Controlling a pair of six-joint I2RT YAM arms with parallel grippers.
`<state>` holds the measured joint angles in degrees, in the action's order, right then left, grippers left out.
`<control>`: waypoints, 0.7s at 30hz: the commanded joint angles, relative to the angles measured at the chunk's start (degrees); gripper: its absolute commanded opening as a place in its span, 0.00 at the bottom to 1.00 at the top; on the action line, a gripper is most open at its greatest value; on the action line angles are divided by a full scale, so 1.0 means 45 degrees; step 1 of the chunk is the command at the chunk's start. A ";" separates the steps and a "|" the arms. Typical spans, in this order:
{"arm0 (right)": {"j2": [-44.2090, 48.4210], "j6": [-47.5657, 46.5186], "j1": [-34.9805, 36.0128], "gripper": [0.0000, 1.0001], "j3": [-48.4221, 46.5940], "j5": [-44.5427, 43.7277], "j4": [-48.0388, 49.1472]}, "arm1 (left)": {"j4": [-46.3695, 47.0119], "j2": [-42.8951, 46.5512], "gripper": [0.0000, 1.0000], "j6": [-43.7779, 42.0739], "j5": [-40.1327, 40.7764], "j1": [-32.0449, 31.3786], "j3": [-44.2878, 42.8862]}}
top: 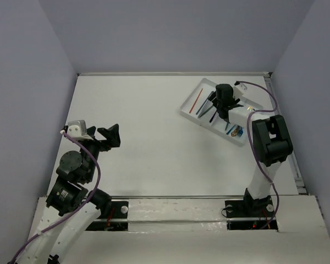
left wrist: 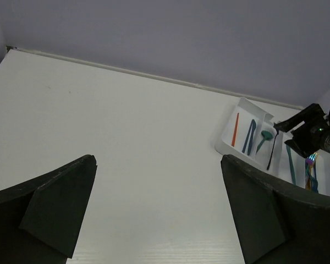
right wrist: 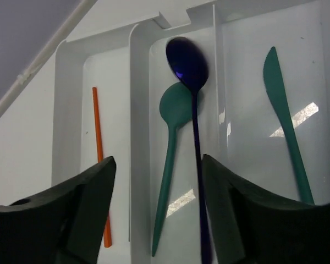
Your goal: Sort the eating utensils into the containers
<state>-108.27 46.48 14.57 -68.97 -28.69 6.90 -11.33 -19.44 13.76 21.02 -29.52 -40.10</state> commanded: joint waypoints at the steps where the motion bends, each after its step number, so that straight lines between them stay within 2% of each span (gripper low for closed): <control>1: 0.0055 -0.0230 -0.0073 0.79 -0.0474 -0.0207 0.0381 | 0.0682 -0.0230 0.99 -0.0128 -0.0100 0.0036 0.0063; 2: 0.0191 -0.0463 -0.0073 0.91 -0.0474 -0.0149 0.0459 | 0.0682 -0.0230 0.99 -0.0128 -0.0100 0.0036 0.0063; 4: 0.0406 -0.0853 -0.0073 1.00 -0.0435 -0.0032 0.0538 | 0.0682 -0.0250 0.99 -0.0128 -0.0119 0.0153 0.0063; 11: 0.3020 -0.2669 -0.0073 1.00 0.0715 0.0827 0.1396 | 0.0682 -0.0211 0.99 -0.0128 -0.0178 0.0153 0.0043; 15: 0.5205 -0.4115 -0.0073 1.00 0.1088 0.1781 0.0678 | 0.0683 -0.0055 0.99 -0.0128 -0.0256 0.0270 0.0004; 16: 0.5212 -0.4350 -0.0073 1.00 0.1088 0.1785 0.0675 | 0.0682 -0.0055 0.99 -0.0128 -0.0237 0.0270 0.0004; 18: 0.6554 -0.4975 -0.0073 1.00 0.1166 0.2583 0.0148 | 0.0605 0.0023 0.99 -0.0128 -0.0081 0.0270 -0.0151; 20: 0.7764 -0.5230 -0.0073 1.00 0.1806 0.3149 0.0631 | 0.0468 0.0062 0.99 -0.0167 0.0036 0.0270 -0.0423; 21: 0.9201 -0.5560 -0.0073 1.00 0.2140 0.3307 0.0945 | 0.0429 0.0063 0.99 -0.0148 0.0250 0.0270 -0.0542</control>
<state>-79.85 28.69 14.57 -63.24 -19.46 7.84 -11.35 -19.68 13.76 20.62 -28.73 -40.10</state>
